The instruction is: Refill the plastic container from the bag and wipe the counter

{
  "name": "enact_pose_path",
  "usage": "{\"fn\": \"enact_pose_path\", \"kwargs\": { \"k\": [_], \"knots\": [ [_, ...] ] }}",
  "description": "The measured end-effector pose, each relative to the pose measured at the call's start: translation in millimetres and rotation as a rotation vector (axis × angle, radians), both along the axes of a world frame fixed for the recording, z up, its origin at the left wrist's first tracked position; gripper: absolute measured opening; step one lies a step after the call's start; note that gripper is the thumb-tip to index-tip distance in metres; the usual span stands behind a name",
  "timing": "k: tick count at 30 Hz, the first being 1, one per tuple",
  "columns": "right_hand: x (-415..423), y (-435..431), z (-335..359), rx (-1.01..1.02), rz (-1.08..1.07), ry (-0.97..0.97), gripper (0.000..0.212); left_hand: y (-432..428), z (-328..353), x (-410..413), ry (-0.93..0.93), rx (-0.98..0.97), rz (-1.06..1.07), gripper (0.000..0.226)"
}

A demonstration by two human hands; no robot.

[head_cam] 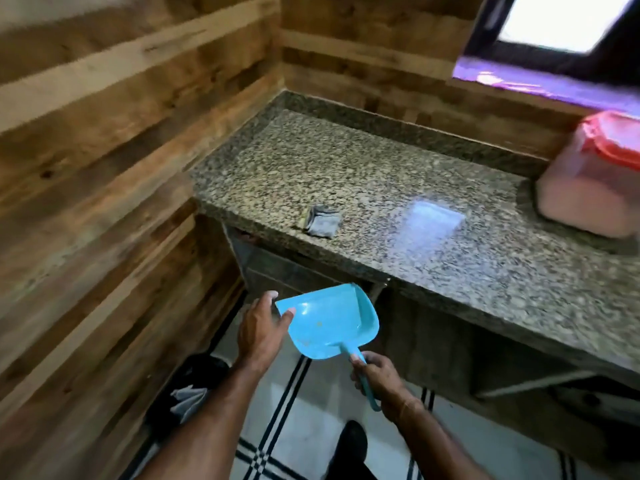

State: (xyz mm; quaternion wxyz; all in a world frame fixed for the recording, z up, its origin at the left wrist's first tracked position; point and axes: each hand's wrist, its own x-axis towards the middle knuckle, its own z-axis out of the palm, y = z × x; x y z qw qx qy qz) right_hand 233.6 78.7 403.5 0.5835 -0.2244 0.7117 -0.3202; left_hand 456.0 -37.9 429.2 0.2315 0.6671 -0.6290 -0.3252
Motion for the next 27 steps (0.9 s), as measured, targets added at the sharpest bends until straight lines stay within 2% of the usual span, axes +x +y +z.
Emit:
{"fn": "enact_pose_path", "kwargs": {
  "k": [6, 11, 15, 23, 27],
  "knots": [
    [-45.4, -2.8, -12.4, 0.039, -0.076, -0.063, 0.026, -41.3, 5.9, -65.4, -0.084, -0.020, -0.145, 0.055],
    [-63.8, -23.4, -29.1, 0.056, -0.127, -0.118, 0.017, -73.5, 0.9, -101.4, -0.082, -0.031, -0.158, 0.053],
    [-68.9, -40.1, -38.3, 0.068, -0.094, -0.130, 0.019, -107.1, 4.0, -122.5, -0.083, -0.050, -0.134, 0.053],
    [-68.3, -75.8, -37.8, 0.074, -0.134, -0.138, 0.019, -218.9, -9.5, -143.4, -0.385, -0.153, -0.235, 0.058],
    [-57.5, -83.6, -27.4, 0.084, -0.170, -0.105, 0.020, -253.5, -34.4, -147.2, -0.486, -0.112, -0.364, 0.063]
  ]
}}
